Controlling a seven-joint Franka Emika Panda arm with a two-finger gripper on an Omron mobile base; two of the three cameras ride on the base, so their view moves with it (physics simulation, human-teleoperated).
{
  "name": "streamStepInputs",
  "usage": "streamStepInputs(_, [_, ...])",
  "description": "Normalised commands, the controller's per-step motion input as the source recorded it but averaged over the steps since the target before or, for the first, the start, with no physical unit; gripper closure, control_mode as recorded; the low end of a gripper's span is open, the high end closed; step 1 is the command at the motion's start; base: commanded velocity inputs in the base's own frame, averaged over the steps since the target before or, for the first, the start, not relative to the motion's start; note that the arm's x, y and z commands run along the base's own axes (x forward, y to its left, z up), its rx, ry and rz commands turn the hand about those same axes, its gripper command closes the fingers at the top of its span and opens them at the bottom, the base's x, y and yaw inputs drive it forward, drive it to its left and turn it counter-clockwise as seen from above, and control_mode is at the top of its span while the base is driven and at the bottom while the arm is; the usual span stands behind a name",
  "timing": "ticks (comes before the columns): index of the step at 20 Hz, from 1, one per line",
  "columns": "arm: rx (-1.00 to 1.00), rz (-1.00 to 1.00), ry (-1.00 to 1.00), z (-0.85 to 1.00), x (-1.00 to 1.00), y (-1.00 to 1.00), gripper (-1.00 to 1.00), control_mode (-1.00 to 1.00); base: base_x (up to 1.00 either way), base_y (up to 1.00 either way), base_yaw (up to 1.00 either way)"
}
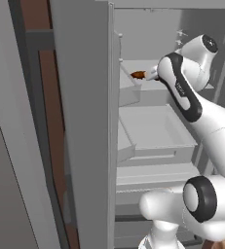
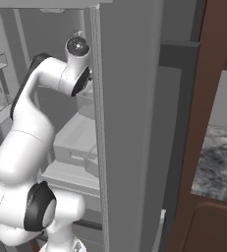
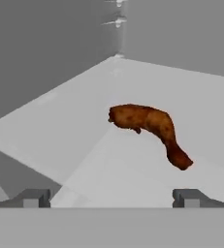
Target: Take the cheese, chicken drumstick, and onion from the fridge and place them on the plate on the dining counter to create an appetizer plate.
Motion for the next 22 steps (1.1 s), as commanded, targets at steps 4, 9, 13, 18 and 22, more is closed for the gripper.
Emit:
streamStepInputs(4, [-0.09, 0.04, 0.00, -0.10, 0.41, -0.01, -1.00, -1.00, 0.00, 0.00, 0.00])
streamStepInputs(9, [-0.07, 0.05, 0.00, -0.07, 0.45, -0.04, -1.00, -1.00, 0.00, 0.00, 0.00])
streamStepInputs(13, [-0.04, 0.06, 0.00, -0.04, 0.44, -0.06, -1.00, -1.00, 0.00, 0.00, 0.00])
streamStepInputs(18, [-0.02, 0.07, 0.00, -0.07, 0.41, -0.09, -1.00, -1.00, 0.00, 0.00, 0.00])
streamStepInputs(22, [-0.04, 0.07, 0.05, -0.19, 0.44, -0.09, -1.00, -1.00, 0.00, 0.00, 0.00])
